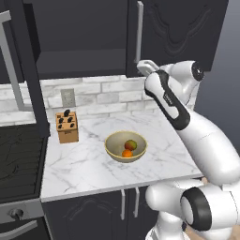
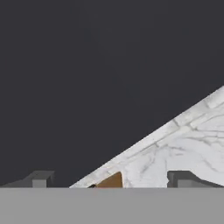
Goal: Open the cabinet. Pick the tangerine and mango from the cabinet and place them into the bowl. Then close the cabinet.
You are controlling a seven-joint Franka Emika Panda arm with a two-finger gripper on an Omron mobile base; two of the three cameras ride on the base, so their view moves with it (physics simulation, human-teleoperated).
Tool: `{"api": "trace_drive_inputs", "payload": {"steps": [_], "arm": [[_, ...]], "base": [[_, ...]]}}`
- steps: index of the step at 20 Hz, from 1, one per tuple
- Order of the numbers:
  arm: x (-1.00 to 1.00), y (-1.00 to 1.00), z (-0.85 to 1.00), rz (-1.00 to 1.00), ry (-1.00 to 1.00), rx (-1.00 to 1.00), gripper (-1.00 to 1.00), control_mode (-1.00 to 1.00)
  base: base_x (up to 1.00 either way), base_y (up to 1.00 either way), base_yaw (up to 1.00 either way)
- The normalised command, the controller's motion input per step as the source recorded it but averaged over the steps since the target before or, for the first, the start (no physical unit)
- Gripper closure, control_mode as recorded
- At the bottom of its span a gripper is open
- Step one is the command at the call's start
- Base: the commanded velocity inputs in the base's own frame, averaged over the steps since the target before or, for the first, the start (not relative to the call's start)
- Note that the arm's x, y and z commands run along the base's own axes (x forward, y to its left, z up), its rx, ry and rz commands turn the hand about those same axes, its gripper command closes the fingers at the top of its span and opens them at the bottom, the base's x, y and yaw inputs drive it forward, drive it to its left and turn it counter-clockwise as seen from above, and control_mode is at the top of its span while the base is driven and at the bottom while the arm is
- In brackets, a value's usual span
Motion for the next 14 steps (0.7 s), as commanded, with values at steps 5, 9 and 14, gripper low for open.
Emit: {"api": "trace_drive_inputs", "payload": {"steps": [5,9,14], "arm": [[1.00,0.10,-0.86,-0.15,-0.22,-0.13,-1.00,-1.00],[1.00,0.04,-0.56,-0.14,-0.15,-0.03,-1.00,-1.00],[0.74,0.03,0.03,-0.16,0.03,0.01,-1.00,-1.00]], "base": [[0.00,0.00,0.00],[0.00,0.00,0.00],[0.00,0.00,0.00]]}}
